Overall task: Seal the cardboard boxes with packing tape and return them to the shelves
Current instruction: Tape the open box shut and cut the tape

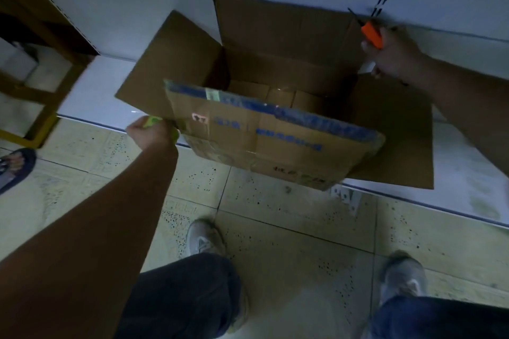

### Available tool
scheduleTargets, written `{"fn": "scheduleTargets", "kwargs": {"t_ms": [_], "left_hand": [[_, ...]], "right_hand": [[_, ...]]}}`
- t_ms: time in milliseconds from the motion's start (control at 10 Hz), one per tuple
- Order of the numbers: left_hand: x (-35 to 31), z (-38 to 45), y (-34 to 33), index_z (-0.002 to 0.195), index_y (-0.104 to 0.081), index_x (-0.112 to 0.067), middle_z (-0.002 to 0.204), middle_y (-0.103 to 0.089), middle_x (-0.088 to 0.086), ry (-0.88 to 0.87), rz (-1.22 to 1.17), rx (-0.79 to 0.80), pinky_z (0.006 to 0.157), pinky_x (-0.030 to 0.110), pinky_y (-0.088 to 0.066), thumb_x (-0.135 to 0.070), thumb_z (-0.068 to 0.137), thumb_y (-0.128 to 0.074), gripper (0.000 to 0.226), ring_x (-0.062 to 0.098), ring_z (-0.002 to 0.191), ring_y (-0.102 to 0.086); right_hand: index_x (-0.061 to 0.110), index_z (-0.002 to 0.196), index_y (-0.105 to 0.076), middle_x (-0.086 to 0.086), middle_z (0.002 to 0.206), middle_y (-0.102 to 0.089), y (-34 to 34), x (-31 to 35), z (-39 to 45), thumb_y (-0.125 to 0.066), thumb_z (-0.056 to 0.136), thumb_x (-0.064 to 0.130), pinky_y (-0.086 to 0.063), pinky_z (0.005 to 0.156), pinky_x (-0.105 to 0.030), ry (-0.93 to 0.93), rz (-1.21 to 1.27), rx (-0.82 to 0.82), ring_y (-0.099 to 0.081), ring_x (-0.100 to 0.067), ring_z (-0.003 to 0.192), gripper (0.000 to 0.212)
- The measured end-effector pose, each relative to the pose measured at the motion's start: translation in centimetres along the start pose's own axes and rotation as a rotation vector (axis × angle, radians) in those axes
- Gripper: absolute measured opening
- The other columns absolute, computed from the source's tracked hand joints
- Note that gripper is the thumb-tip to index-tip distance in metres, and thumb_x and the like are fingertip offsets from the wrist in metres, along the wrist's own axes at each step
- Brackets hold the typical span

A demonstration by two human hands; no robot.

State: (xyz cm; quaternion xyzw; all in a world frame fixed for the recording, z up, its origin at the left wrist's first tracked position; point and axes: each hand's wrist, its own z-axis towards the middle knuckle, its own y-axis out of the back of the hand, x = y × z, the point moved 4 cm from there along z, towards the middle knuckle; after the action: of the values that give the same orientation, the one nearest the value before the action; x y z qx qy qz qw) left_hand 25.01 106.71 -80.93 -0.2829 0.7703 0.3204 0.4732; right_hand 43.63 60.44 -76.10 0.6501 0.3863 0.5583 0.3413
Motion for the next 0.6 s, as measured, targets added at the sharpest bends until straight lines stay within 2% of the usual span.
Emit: {"fn": "scheduleTargets", "kwargs": {"t_ms": [100,200,300,400,500,600], "left_hand": [[-0.5,0.1,0.5,0.101,-0.043,-0.023,0.104,-0.057,0.003,-0.072,-0.048,-0.008,0.071,0.029,-0.054,0.002,0.078,-0.071,0.044,0.017,0.084,-0.058],[-0.7,0.0,1.4,0.111,-0.046,-0.022,0.116,-0.056,0.006,-0.036,0.031,0.099,0.083,0.036,-0.055,-0.014,0.077,-0.080,0.048,0.020,0.100,-0.059],[-1.2,-0.2,1.8,0.100,-0.051,-0.022,0.104,-0.059,0.002,0.023,0.044,0.175,0.081,0.034,-0.054,-0.035,0.087,-0.074,0.030,0.018,0.096,-0.061],[-1.3,-0.2,1.6,0.088,-0.051,-0.023,0.090,-0.063,0.000,0.031,0.100,0.200,0.073,0.033,-0.056,-0.041,0.091,-0.070,0.027,0.016,0.081,-0.067],[-1.6,0.2,1.9,0.096,-0.056,-0.018,0.089,-0.067,0.000,0.018,0.175,0.157,0.070,0.031,-0.057,-0.042,0.086,-0.074,0.032,0.015,0.076,-0.069],[-1.7,1.8,2.2,0.091,-0.065,-0.011,0.082,-0.073,0.007,0.033,0.234,0.127,0.082,0.041,-0.061,-0.032,0.077,-0.081,0.030,0.022,0.075,-0.073]], "right_hand": [[0.011,0.132,-0.047,-0.024,0.109,-0.063,0.1,0.5,-0.3,-0.044,0.104,0.043,-0.047,0.065,-0.031,0.003,-0.005,-0.005,-0.066,-0.031,0.072,0.043],[0.020,0.140,-0.046,-0.025,0.131,-0.056,-1.1,2.5,-2.2,-0.045,0.098,0.059,-0.043,0.069,-0.030,-0.023,-0.073,-0.022,-0.061,-0.023,0.064,0.057],[0.037,0.156,-0.019,-0.020,0.161,-0.019,-4.1,4.0,-5.2,-0.055,0.082,0.075,-0.051,0.075,-0.033,-0.073,-0.048,0.072,-0.066,-0.022,0.076,0.090],[0.031,0.158,-0.008,-0.017,0.156,-0.035,-7.7,4.1,-8.3,-0.065,0.062,0.081,-0.056,0.087,-0.042,-0.111,-0.127,0.122,-0.066,-0.034,0.102,0.122],[0.028,0.158,0.005,-0.023,0.146,-0.045,-9.4,3.6,-9.4,-0.070,0.076,0.069,-0.051,0.070,-0.034,-0.118,-0.148,0.057,-0.065,-0.037,0.103,0.119],[0.027,0.158,0.008,-0.021,0.127,-0.059,-7.8,3.7,-8.1,-0.062,0.090,0.057,-0.050,0.060,-0.033,-0.231,-0.013,-0.107,-0.068,-0.028,0.071,0.102]]}}
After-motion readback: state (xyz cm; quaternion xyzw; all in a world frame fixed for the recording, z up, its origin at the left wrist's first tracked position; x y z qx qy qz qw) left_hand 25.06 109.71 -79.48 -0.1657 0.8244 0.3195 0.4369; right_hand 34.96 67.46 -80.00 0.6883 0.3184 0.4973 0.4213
